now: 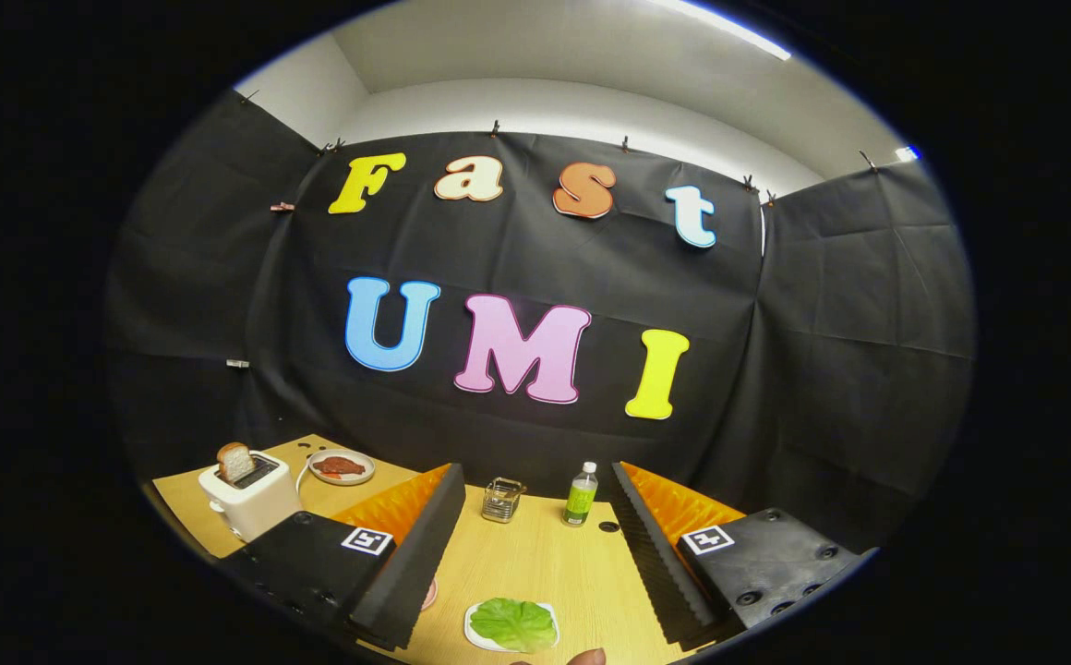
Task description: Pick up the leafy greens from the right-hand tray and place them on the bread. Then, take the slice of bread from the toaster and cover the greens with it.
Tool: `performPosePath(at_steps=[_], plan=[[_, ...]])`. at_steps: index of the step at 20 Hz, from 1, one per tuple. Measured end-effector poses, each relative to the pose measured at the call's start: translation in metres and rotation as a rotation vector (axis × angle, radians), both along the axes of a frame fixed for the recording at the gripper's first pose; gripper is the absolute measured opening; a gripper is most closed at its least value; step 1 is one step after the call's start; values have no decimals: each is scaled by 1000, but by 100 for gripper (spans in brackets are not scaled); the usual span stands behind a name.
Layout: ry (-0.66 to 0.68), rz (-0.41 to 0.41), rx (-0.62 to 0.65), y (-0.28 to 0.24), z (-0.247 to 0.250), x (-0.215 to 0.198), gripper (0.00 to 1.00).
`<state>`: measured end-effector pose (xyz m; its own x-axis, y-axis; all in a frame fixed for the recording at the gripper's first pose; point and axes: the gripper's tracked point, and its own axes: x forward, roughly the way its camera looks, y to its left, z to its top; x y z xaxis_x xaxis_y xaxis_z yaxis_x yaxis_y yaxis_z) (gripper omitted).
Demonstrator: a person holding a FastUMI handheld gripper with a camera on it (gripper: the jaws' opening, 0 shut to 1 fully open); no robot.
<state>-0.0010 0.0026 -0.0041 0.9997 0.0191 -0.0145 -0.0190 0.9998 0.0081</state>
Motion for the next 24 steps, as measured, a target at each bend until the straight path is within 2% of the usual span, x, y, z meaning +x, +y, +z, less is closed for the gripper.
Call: performPosePath(at_steps=[6,12,17,21,24], plan=[[5,5,8,-4,-4,-6,97],[80,77,-6,-1,-26,-4,97],[282,221,-23,6,-98,4,97],[542,384,23,23,-187,1,95],[667,398,6,15,-243,5,96]])
